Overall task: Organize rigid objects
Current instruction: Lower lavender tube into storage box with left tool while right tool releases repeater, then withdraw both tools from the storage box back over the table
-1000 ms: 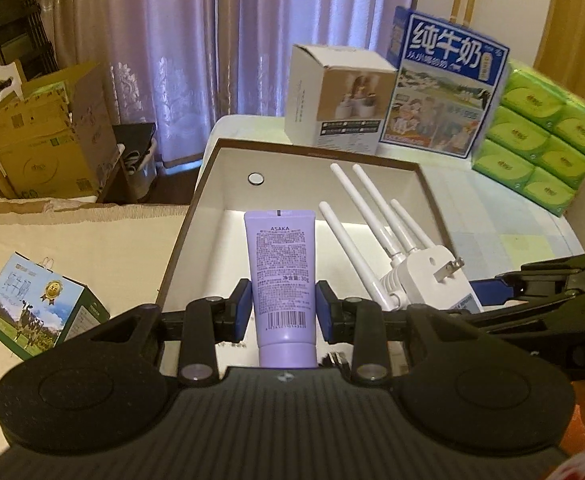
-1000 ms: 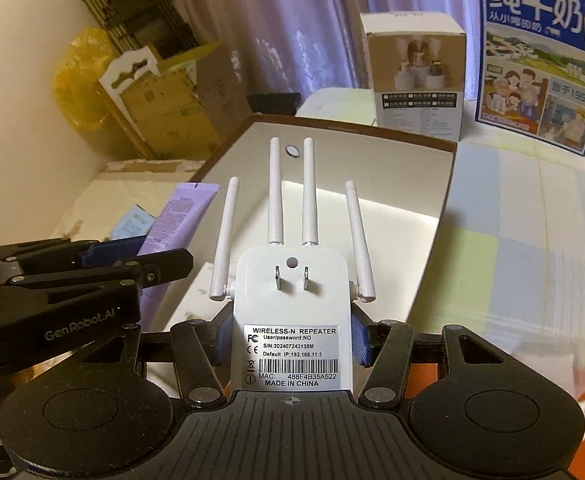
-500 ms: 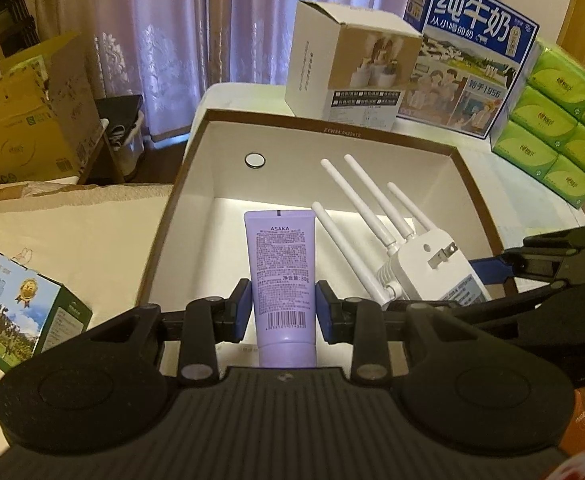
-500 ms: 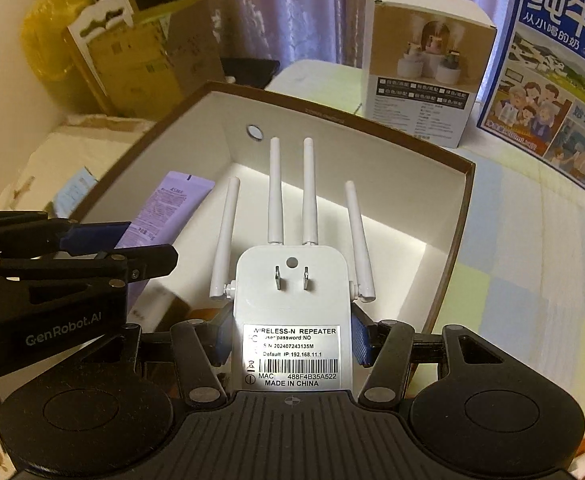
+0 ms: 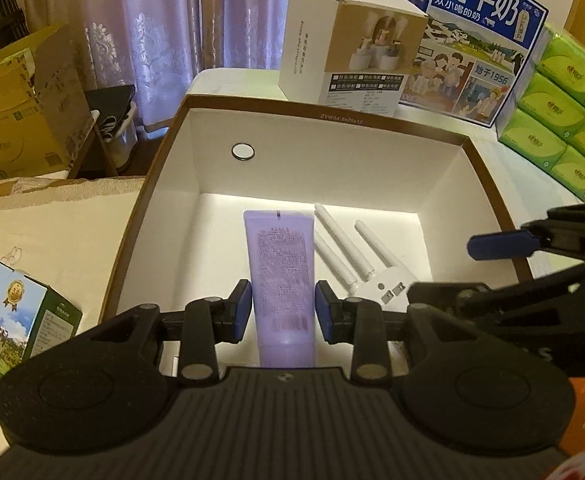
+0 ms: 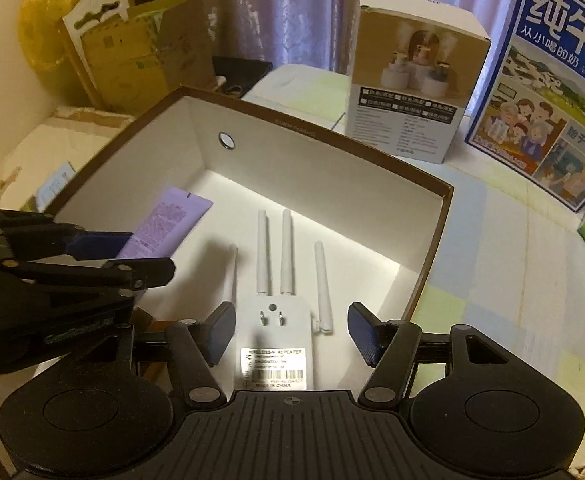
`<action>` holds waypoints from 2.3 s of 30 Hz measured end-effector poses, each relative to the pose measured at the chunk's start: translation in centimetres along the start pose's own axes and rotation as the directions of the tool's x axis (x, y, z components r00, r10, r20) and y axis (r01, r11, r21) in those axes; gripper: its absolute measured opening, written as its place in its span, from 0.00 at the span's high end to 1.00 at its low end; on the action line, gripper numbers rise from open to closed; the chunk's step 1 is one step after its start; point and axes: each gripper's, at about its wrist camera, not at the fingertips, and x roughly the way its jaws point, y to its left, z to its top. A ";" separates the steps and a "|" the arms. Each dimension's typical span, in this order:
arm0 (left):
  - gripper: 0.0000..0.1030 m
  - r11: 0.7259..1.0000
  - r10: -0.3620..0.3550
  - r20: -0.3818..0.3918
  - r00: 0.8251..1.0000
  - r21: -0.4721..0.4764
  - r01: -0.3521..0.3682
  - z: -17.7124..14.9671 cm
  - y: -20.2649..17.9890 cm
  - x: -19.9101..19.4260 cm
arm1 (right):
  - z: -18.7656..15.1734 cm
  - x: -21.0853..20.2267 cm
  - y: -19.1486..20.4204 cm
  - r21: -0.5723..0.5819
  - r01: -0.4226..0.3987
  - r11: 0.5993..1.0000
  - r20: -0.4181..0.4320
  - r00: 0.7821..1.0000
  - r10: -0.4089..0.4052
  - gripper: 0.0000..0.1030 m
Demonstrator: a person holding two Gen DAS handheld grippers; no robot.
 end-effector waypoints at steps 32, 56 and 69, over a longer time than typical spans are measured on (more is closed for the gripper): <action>0.51 1.000 0.002 0.070 0.998 0.018 -0.003 -3.2 -1.1 -9.5 | -4.7 -7.9 1.3 0.057 -0.096 0.994 0.123 0.988 0.089 0.34; 0.47 0.999 0.016 0.120 0.993 0.025 -0.019 -10.2 -5.8 -17.6 | -12.4 -16.0 1.0 0.134 -0.137 0.981 0.198 0.974 0.109 0.34; 0.43 0.999 -0.005 0.100 0.995 0.051 -0.001 -13.4 -11.0 -19.1 | -17.4 -18.7 -1.2 0.159 -0.155 0.975 0.181 0.975 0.125 0.34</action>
